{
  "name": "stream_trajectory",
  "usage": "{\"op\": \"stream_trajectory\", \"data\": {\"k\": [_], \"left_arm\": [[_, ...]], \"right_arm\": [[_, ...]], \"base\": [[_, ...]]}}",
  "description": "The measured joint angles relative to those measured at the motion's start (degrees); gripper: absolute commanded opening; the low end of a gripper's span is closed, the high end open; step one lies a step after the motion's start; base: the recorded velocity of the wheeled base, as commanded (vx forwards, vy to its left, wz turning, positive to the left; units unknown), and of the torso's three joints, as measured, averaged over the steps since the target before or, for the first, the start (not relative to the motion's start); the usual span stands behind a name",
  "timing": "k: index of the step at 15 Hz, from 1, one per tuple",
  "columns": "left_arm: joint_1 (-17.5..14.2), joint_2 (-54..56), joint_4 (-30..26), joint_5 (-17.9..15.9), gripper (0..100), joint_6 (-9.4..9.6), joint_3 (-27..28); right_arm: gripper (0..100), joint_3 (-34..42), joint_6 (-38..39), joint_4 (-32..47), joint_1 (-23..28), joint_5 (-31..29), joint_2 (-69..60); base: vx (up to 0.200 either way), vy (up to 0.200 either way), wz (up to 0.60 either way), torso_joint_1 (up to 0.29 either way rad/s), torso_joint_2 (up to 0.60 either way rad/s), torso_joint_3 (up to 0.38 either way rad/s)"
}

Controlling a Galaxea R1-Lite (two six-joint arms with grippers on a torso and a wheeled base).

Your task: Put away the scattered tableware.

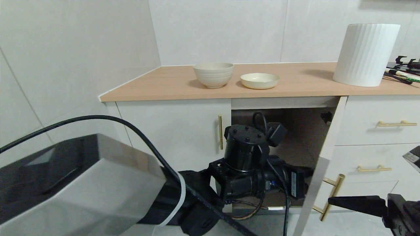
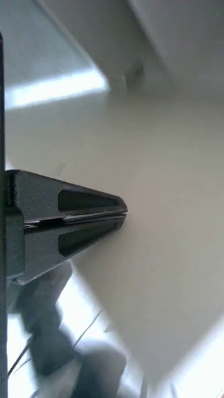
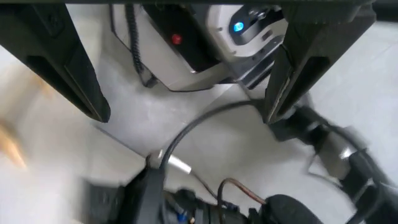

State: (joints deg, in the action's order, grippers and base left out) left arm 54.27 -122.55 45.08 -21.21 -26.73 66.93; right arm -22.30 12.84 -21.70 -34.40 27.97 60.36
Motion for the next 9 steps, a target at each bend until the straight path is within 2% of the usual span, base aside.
{"op": "stream_trajectory", "data": {"k": [1, 2, 3, 4, 6, 9], "left_arm": [[1.82, 2.22, 0.13, -3.36, 0, -0.02, -2.02], [3.36, 4.66, 0.11, -8.86, 0, -0.04, -4.63], [3.91, 6.66, 0.07, -12.18, 0, -0.04, -6.81], [3.66, 8.03, 0.16, -13.59, 0, -0.04, -8.24], [0.85, 9.41, 0.18, -13.59, 0, -0.04, -9.76], [-3.78, 10.75, 0.35, -10.75, 0, -0.04, -11.53]], "right_arm": [[100, 0.30, 0.02, 0.00, -0.74, 2.79, -1.60], [100, 0.63, 0.05, 0.06, -1.40, 5.61, -3.36], [100, 0.94, 0.07, 0.13, -1.84, 7.40, -4.85], [100, 1.13, 0.07, 0.09, -1.95, 7.69, -5.90], [100, 1.41, 0.02, 0.02, -2.30, 9.12, -7.33], [100, 1.74, 0.00, 0.00, -2.39, 11.17, -8.11]], "base": [[0.000, 0.000, 0.00, 0.000, 0.00, 0.000], [0.000, 0.000, 0.00, 0.000, 0.00, 0.000], [0.000, 0.000, 0.00, 0.000, 0.00, 0.000], [0.000, 0.000, 0.00, 0.000, 0.00, 0.000], [0.000, 0.000, 0.00, 0.000, 0.00, 0.000], [0.000, 0.000, 0.00, 0.000, 0.00, 0.000]]}}
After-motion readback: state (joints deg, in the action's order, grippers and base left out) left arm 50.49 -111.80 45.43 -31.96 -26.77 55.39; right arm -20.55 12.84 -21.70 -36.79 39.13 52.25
